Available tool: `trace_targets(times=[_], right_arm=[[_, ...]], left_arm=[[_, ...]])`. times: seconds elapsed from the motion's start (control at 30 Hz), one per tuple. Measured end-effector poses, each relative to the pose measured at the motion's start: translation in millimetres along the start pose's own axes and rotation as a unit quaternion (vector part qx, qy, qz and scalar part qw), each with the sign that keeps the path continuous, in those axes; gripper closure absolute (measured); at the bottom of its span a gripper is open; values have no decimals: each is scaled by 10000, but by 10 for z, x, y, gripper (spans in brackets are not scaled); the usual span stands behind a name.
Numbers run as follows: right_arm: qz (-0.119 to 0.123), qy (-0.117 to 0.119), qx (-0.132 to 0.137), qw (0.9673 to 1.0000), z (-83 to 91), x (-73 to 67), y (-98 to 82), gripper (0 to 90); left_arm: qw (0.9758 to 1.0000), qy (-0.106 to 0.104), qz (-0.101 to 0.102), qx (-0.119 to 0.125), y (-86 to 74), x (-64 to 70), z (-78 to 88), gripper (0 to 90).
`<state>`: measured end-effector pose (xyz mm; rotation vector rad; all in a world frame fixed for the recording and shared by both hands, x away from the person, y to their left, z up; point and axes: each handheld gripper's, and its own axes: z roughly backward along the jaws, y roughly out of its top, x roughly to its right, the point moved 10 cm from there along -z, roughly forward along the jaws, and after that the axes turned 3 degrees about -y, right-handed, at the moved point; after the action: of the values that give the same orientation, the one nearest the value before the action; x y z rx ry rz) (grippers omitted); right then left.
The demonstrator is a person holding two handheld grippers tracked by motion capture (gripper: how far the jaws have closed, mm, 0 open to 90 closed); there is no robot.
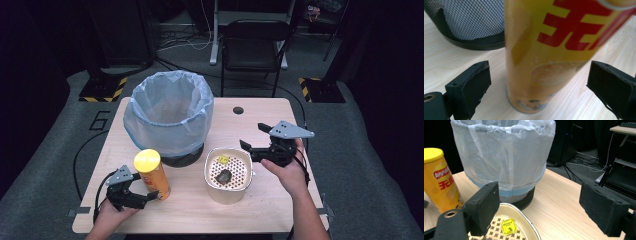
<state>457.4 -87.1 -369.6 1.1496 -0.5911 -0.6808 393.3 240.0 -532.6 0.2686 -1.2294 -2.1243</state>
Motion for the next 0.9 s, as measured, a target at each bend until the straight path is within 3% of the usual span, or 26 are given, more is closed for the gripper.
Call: trace_targets(times=[0.23,0.37,0.53,0.77,0.9], right_arm=[[20,-65,-20,10000,71,-26,-80,164],[-62,-106,-23,9999,130,-26,-93,163],[-108,-168,-19,9998,166,-12,-112,164],[-144,-177,-86,9997,174,18,-171,169],[-156,-155,-124,9997,170,28,-198,186]], left_arm=[[10000,18,13,-26,-1,-38,-104,64],[9999,-93,28,-84,-5,-29,-131,110],[9999,-114,47,-37,11,-10,-134,156],[9999,8,-131,-36,39,-23,-93,225],[10000,-18,-15,-1,47,-43,-54,238]])
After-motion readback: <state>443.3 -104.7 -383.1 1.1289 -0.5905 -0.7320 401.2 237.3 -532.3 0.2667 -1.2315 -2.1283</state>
